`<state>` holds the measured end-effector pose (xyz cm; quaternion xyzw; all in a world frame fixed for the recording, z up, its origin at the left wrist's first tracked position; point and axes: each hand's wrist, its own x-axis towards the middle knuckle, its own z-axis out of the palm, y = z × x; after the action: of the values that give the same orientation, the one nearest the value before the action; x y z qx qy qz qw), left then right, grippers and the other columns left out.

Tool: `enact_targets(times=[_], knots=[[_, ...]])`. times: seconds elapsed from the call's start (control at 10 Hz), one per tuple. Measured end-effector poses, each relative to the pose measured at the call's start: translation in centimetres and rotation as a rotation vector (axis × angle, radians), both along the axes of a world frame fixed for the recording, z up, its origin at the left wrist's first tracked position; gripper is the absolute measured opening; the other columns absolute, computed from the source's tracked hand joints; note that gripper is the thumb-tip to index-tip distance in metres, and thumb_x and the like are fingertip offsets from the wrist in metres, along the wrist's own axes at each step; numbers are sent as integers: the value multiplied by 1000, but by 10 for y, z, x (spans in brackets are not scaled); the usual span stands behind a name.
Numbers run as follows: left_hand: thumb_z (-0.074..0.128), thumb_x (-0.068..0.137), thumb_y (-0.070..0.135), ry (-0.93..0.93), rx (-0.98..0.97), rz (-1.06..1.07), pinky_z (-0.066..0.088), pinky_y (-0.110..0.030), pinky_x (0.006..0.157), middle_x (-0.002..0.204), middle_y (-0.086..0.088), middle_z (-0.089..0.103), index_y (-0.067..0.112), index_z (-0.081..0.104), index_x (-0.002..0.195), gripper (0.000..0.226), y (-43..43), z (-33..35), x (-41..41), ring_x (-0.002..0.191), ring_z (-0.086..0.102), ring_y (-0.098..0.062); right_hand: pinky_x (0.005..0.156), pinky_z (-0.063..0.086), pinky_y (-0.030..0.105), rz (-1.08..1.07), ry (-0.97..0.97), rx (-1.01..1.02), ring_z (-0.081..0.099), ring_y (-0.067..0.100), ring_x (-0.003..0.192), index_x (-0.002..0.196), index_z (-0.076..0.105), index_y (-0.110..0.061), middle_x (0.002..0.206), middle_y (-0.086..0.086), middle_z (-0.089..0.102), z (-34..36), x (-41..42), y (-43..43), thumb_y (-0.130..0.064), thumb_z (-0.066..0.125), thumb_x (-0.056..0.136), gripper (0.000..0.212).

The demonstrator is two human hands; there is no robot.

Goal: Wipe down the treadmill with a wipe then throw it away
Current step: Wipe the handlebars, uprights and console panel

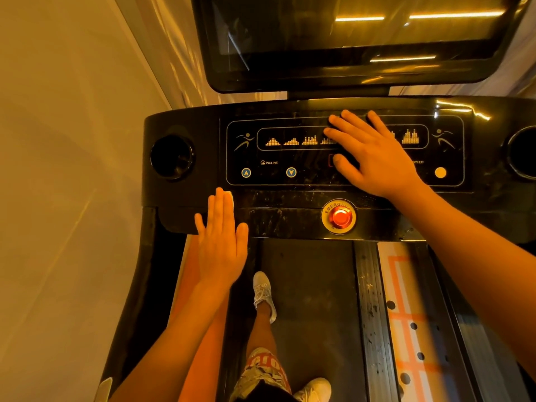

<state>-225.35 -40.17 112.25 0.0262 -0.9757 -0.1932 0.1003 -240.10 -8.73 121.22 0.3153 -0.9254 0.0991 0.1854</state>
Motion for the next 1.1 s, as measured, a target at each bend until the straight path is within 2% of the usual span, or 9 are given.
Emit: enact_targets(times=[0.2,0.4,0.6,0.9,1.1], knots=[[11,105,45,39,14,-23,-9,-46,125,171,-2,-4,18,2,163,65,3,26,-40,157,-7,-18,128,6,49,-3,8,1,20,23,156,156,40,-20,166,4,32,-1,1,0,-44,38,106,56],[23,111,35,84,-21,-52,-7,-44,123,172,-5,-3,14,4,164,60,9,65,-108,158,-5,-21,128,7,50,-11,3,9,19,21,157,157,40,-21,166,3,31,1,1,1,-44,37,106,56],[24,111,30,93,-9,-38,-3,-50,126,172,-9,6,12,11,164,57,9,94,-161,158,0,-23,128,6,50,-16,-4,14,18,21,157,157,39,-22,166,2,30,0,1,1,-45,37,106,56],[26,111,34,108,-21,-111,-4,-43,125,172,-3,0,16,7,164,60,0,66,-109,158,-3,-19,128,4,48,-15,-7,18,17,20,157,157,39,-22,167,2,30,0,0,1,-44,39,106,55],[27,111,31,112,-11,-78,1,-48,128,172,-4,3,14,8,164,59,4,87,-151,158,-1,-20,128,5,48,-19,-18,24,16,20,157,157,39,-23,167,1,29,1,1,1,-44,38,106,55]])
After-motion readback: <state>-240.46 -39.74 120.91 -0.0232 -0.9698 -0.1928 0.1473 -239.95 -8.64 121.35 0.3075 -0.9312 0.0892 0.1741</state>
